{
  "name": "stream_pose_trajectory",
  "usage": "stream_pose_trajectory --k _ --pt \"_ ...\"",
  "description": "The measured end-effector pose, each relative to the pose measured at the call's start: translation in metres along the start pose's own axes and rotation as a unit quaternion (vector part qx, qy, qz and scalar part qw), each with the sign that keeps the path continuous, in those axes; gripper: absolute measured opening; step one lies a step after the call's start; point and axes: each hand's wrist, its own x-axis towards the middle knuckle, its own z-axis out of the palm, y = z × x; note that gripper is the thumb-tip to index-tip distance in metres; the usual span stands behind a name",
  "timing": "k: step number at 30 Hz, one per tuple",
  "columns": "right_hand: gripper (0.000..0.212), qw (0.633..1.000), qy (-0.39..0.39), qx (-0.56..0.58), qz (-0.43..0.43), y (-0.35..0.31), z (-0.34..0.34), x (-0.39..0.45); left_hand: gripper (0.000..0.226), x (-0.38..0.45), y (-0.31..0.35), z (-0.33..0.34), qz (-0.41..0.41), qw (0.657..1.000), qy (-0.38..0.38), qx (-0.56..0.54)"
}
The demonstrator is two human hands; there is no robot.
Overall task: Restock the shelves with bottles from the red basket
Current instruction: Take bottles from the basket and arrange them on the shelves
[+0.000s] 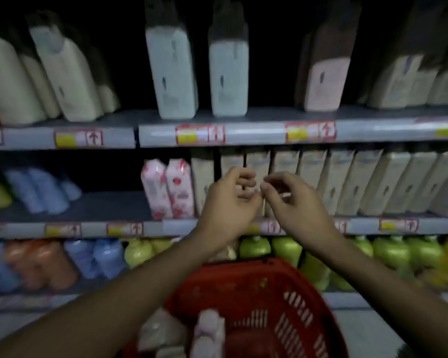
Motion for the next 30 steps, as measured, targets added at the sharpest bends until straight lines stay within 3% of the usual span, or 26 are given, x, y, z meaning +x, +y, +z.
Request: stream_pose_trajectory --k 5,8,10,12,17,21,24,26,30 --pt "0.022 0.967 -0.247 -0.049 0.047 0.065 0.081 -0.087 0.028 -0.096 -0.115 -0.011 -0.124 0.986 -0.089 0.061" --pt "0.050 0.906 -0.407 -0.091 0.067 0.116 0.121 -0.135 0.038 -0.146 -0.183 -0.011 -0.228 0.946 -0.167 0.160" --pt "0.065 0.870 -0.473 -0.121 0.063 0.140 0.144 -0.158 0.040 -0.160 -0.209 -0.006 -0.248 0.910 -0.223 0.247" --pt "0.073 0.867 -0.484 -0.102 0.060 0.154 0.167 -0.171 0.045 -0.153 -0.219 0.007 -0.260 0.886 -0.261 0.283" --pt "0.083 0.861 -0.494 -0.122 0.009 0.170 0.211 -0.170 0.056 -0.130 -0.248 0.020 -0.312 0.856 -0.266 0.316" --pt "0.072 0.864 -0.500 -0.047 0.050 0.175 0.225 -0.160 0.050 -0.146 -0.263 0.014 -0.352 0.871 -0.240 0.245" --pt "0.047 0.889 -0.453 -0.019 0.065 0.180 0.224 -0.163 0.067 -0.151 -0.261 0.012 -0.359 0.892 -0.227 0.155" --pt "0.043 0.893 -0.442 -0.011 0.080 0.181 0.218 -0.163 0.074 -0.151 -0.256 0.015 -0.342 0.903 -0.236 0.107" --pt "0.040 0.904 -0.410 -0.021 0.114 0.174 0.207 -0.162 0.073 -0.149 -0.250 0.022 -0.327 0.901 -0.259 0.118"
